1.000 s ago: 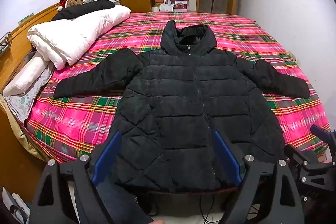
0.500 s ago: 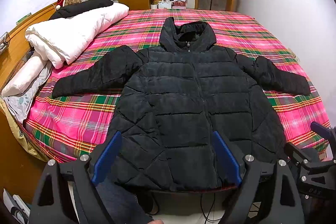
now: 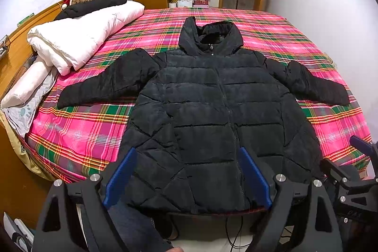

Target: Fold large clothes

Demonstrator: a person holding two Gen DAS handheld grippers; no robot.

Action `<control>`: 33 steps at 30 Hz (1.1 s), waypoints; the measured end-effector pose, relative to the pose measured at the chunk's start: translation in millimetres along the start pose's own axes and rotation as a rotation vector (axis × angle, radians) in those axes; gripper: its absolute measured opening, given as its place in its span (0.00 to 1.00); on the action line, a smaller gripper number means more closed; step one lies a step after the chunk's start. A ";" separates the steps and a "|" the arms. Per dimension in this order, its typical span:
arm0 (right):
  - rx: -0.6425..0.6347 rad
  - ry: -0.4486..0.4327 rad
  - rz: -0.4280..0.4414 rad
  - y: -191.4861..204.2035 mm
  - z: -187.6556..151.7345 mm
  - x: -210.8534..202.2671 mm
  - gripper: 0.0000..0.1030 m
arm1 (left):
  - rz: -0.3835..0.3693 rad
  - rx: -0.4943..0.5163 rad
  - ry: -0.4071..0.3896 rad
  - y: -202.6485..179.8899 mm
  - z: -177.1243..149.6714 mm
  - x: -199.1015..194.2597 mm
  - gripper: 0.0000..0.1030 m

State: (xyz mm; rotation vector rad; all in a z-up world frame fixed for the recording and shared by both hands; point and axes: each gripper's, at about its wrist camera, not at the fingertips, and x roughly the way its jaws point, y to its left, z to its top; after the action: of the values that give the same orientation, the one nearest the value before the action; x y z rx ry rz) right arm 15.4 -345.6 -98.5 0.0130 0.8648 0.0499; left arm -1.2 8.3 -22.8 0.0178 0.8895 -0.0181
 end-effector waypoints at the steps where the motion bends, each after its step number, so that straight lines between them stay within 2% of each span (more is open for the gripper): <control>1: 0.000 0.000 0.000 0.0 0.1 0.1 0.98 | 0.000 0.000 0.001 0.2 -0.5 0.1 0.87; 33: -0.001 0.004 -0.001 0.0 -0.8 1.1 0.98 | -0.002 0.000 0.024 -1.2 -4.0 6.1 0.87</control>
State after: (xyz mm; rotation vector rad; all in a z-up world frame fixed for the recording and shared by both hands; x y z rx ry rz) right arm 15.5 -345.5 -99.9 0.0120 0.8690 0.0493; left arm -0.5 7.2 -30.0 0.0173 0.9133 -0.0203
